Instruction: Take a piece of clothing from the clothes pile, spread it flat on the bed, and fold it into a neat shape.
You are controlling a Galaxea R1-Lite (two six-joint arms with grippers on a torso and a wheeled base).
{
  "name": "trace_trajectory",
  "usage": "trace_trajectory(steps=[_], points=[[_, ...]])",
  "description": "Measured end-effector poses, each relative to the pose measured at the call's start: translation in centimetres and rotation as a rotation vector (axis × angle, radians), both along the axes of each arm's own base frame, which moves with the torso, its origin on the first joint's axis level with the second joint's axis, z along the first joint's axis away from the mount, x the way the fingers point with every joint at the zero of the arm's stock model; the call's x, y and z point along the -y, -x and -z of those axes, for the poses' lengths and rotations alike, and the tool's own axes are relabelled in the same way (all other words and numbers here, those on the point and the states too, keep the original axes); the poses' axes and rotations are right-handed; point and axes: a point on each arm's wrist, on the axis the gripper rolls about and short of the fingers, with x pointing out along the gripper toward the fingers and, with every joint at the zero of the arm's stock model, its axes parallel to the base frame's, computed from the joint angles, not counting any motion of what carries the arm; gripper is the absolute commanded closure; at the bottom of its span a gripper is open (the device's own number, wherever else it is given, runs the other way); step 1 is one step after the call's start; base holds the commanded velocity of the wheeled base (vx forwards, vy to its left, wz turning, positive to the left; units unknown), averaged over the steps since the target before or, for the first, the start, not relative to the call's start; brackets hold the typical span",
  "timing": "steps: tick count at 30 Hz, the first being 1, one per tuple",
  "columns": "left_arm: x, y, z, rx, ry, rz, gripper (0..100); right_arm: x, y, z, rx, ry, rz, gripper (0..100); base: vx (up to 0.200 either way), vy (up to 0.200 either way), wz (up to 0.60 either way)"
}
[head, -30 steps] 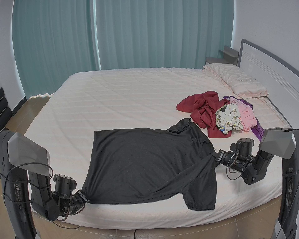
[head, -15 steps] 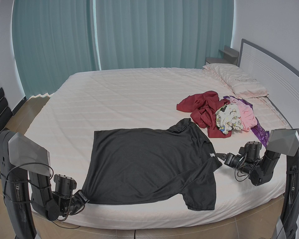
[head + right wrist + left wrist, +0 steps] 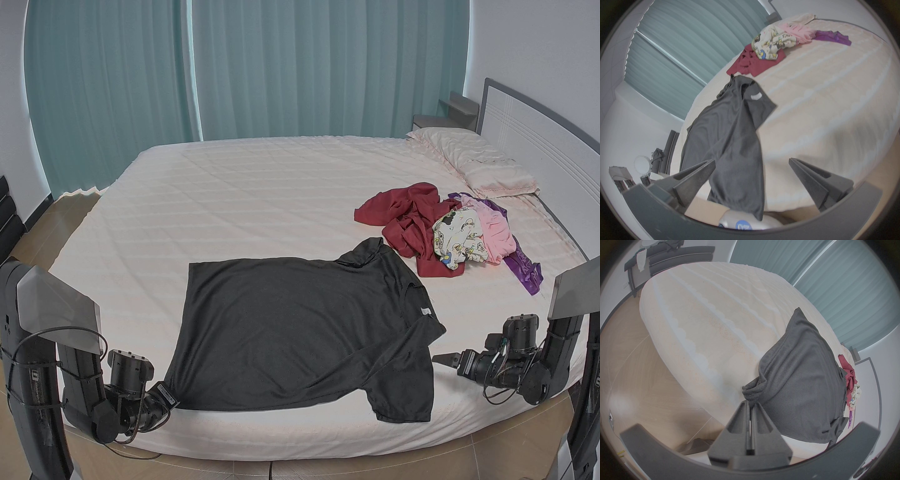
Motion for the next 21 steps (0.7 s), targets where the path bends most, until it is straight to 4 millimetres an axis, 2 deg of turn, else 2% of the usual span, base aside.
trace_trajectory(steps=[8,13,21], points=[[0.0,0.0,0.0,-0.002,-0.013,0.016,100,-2.2,3.2,0.6,-0.077,0.037,-0.083,0,0.0,0.0,0.0],[0.0,0.0,0.1,-0.005,-0.02,0.023,100,-3.4,4.3,1.4,-0.109,0.09,-0.114,0,0.0,0.0,0.0],[0.0,0.1,0.2,-0.009,-0.022,0.025,100,-4.6,5.2,2.4,-0.061,0.128,-0.152,0,0.0,0.0,0.0]])
